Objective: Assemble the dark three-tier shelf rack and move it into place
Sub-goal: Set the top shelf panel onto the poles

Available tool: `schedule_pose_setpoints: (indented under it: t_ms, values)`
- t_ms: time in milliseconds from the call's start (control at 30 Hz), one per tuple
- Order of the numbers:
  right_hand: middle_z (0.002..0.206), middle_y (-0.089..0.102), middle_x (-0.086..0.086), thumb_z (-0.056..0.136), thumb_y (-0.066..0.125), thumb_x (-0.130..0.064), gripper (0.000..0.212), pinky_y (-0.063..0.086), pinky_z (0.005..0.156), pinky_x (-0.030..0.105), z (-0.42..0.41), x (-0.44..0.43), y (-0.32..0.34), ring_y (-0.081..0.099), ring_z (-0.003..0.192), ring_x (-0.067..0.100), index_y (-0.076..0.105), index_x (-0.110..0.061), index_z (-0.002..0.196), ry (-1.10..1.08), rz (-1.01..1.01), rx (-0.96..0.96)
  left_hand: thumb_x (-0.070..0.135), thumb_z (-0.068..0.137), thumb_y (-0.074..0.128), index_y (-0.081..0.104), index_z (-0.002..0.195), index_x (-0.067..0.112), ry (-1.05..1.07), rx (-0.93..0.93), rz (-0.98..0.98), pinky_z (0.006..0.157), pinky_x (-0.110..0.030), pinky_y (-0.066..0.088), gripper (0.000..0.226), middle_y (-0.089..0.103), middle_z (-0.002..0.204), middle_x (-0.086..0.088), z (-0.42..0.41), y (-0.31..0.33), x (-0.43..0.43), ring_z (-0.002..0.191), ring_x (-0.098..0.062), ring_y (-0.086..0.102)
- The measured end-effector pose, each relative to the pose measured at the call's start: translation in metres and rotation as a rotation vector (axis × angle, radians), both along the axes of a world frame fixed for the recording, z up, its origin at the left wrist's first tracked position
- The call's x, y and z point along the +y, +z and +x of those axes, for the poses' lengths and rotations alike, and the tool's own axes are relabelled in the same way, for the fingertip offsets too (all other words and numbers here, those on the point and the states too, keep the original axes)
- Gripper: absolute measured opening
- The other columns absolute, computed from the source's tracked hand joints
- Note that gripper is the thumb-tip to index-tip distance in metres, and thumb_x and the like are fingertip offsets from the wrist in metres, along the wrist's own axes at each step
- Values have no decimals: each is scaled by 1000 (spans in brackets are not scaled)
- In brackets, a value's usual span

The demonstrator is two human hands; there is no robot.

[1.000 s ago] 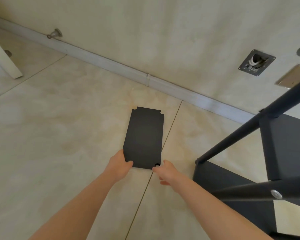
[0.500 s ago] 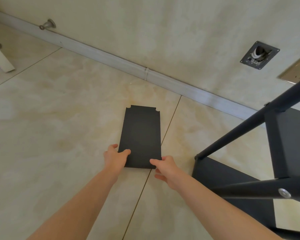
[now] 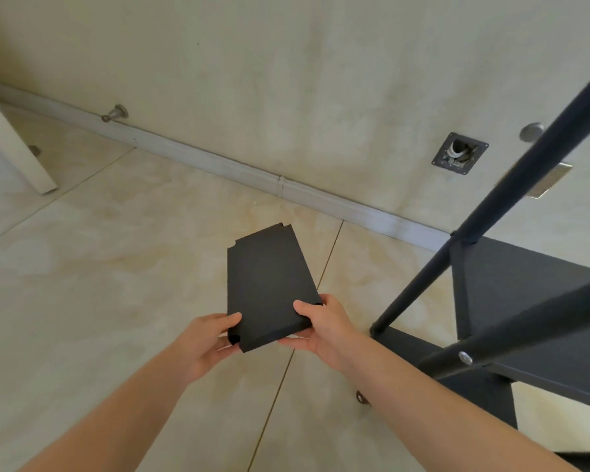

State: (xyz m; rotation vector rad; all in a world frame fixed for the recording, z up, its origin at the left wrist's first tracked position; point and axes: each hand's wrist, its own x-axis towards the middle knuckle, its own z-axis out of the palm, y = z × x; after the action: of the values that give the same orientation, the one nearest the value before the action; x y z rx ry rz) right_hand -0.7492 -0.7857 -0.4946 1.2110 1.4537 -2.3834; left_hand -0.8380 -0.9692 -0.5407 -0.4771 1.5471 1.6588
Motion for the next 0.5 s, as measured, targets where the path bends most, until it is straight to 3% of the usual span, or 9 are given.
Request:
schedule_pose_setpoints:
  t_ms: [233, 333, 400, 500]
  values:
    - [108, 58, -11, 96, 60, -11, 32, 60, 60, 26, 40, -8, 118, 64, 96, 17, 45, -37, 109, 221, 486, 273, 11, 92, 70, 63, 123, 0, -129, 180, 44, 87, -41, 55, 34, 71, 121, -15, 19, 96, -24, 97, -31, 75]
    - [106, 54, -26, 98, 59, -20, 33, 54, 64, 12, 73, -11, 169, 60, 95, 5, 42, -44, 113, 334, 807, 378, 22, 86, 78, 41, 145, 9, -66, 314, 24, 88, -42, 56, 71, 64, 131, -9, 21, 154, -29, 101, -30, 73]
    - [104, 51, -32, 99, 57, -23, 34, 49, 63, 4, 99, -10, 201, 57, 94, -3, 39, -50, 111, 390, 947, 425, 30, 78, 81, 28, 154, 23, 12, 411, 19, 98, -47, 54, 94, 55, 142, -10, 23, 196, -33, 111, -33, 68]
    - [107, 53, -26, 100, 56, -24, 34, 51, 69, 8, 136, -3, 244, 58, 95, -1, 42, -47, 121, 434, 1114, 458, 36, 69, 83, 17, 158, 30, 54, 563, 39, 104, -46, 48, 111, 41, 155, -8, 33, 249, -40, 121, -32, 59]
